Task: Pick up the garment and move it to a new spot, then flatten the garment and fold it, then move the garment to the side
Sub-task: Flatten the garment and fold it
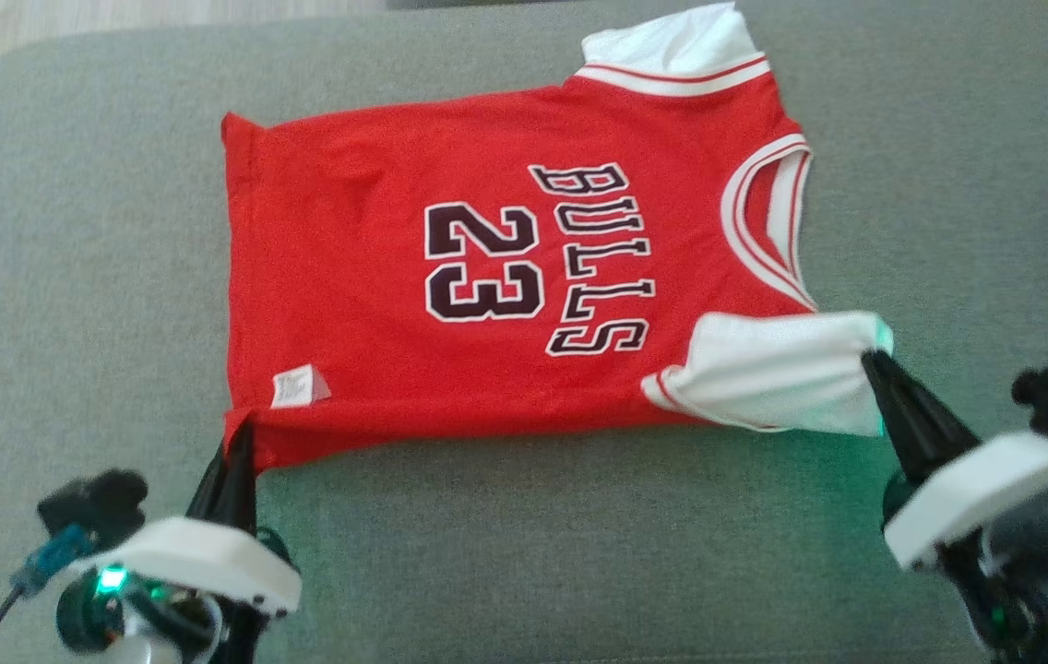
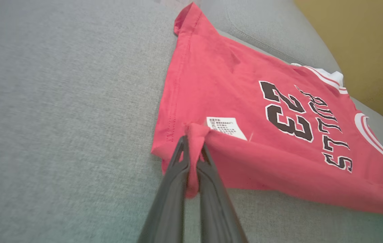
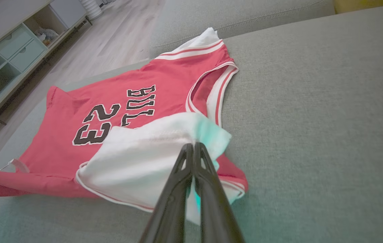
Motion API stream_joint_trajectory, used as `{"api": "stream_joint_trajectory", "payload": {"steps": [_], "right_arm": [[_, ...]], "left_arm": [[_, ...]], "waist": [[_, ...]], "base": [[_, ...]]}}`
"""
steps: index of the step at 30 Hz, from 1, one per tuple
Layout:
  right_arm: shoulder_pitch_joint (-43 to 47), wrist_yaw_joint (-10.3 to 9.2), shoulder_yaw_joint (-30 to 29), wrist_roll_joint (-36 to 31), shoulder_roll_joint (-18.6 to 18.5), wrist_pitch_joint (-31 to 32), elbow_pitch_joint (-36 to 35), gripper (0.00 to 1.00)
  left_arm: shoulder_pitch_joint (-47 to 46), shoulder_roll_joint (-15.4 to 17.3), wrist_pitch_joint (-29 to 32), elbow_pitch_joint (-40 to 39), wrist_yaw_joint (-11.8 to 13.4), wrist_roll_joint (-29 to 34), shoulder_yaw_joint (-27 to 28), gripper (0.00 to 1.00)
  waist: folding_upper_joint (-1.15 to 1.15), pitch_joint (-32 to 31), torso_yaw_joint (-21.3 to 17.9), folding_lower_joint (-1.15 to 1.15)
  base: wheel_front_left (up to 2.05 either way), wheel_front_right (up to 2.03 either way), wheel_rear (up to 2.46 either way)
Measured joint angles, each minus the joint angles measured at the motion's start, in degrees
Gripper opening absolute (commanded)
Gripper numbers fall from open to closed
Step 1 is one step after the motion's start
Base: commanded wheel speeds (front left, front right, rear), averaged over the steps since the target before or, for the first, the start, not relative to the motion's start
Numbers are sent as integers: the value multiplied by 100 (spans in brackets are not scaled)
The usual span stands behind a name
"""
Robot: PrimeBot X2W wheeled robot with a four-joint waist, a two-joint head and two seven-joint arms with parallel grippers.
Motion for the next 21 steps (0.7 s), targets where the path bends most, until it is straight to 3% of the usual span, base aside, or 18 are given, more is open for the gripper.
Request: {"api": "stream_joint_trajectory", "payload": {"steps": [11, 21], "right_arm": [[-1827, 0, 890, 352, -814, -654, 1781, 0], [-2635, 0, 1439, 664, -1001, -1647, 3118, 0]], "left_arm": [[-1240, -2, -49, 1115, -465, -29, -136, 0], [-1964, -64, -447, 2014, -820, 73, -293, 0]], "waist": [[0, 345, 290, 1], [0, 427, 375, 1]], "base": [[0, 0, 0], [0, 0, 0]]}}
